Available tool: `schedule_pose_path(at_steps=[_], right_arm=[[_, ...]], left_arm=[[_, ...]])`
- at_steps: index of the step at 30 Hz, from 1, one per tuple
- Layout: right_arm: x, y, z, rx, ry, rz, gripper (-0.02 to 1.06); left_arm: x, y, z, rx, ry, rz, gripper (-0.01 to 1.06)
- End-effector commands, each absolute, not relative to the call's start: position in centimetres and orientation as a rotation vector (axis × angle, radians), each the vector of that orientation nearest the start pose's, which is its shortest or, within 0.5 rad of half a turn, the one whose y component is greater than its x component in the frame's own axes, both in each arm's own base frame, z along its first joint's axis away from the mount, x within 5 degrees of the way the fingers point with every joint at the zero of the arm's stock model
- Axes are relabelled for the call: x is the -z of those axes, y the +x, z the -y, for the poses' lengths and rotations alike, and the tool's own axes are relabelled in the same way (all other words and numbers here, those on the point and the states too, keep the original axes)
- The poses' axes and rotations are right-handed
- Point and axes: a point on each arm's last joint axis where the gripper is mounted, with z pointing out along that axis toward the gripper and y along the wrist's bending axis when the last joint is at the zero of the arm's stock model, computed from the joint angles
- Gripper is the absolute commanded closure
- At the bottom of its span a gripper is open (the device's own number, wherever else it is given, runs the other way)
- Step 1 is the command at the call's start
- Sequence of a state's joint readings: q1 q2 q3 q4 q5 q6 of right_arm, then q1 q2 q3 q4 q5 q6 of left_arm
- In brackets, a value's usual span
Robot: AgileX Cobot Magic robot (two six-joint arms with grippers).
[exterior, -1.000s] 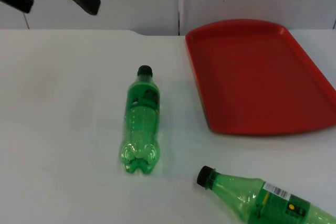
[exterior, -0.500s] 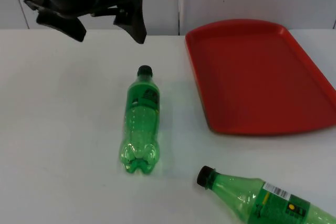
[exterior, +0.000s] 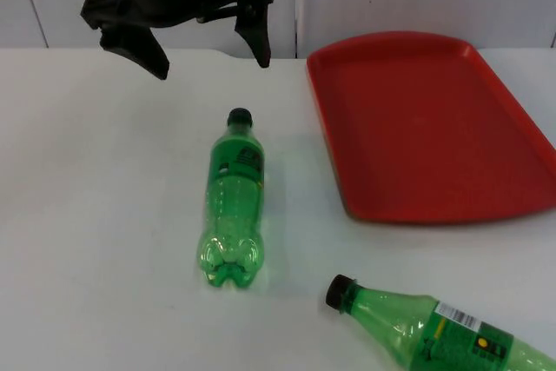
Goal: Place the bottle upright on the tray.
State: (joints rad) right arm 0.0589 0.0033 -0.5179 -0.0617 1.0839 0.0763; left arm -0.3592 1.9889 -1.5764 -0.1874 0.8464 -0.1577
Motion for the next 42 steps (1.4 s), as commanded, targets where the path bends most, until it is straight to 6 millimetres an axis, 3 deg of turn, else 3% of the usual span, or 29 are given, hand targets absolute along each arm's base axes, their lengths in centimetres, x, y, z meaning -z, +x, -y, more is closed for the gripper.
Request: schedule_pose_path(at_steps=[1, 7, 18, 26, 36, 42], right_arm=[[-28.1, -0.7, 0.6, 0.0, 0.025, -2.043, 0.0], [-28.1, -0.7, 0.6, 0.0, 0.025, -2.043, 0.0], [-28.1, -0.7, 0.6, 0.0, 0.025, -2.043, 0.0], [-28.1, -0.7, 0.6, 0.0, 0.025, -2.043, 0.0], [-28.1, -0.7, 0.6, 0.0, 0.025, -2.043, 0.0], [-28.1, -0.7, 0.6, 0.0, 0.025, -2.043, 0.0]], left_arm=[[-22.2, 40.0, 16.7, 0.39, 0.082, -2.79, 0.0], [-20.5, 40.6, 17.1, 0.37, 0.051, -2.846, 0.0], [-15.4, 41.2, 18.7, 0.326, 0.047, -2.963, 0.0], [-13.4, 42.1, 20.0, 0.291, 0.067, -2.983, 0.0], [-11.3, 42.9, 19.5, 0.142, 0.06, -3.017, 0.0], [-10.2, 43.0, 19.8, 0.182, 0.02, -3.017, 0.0]])
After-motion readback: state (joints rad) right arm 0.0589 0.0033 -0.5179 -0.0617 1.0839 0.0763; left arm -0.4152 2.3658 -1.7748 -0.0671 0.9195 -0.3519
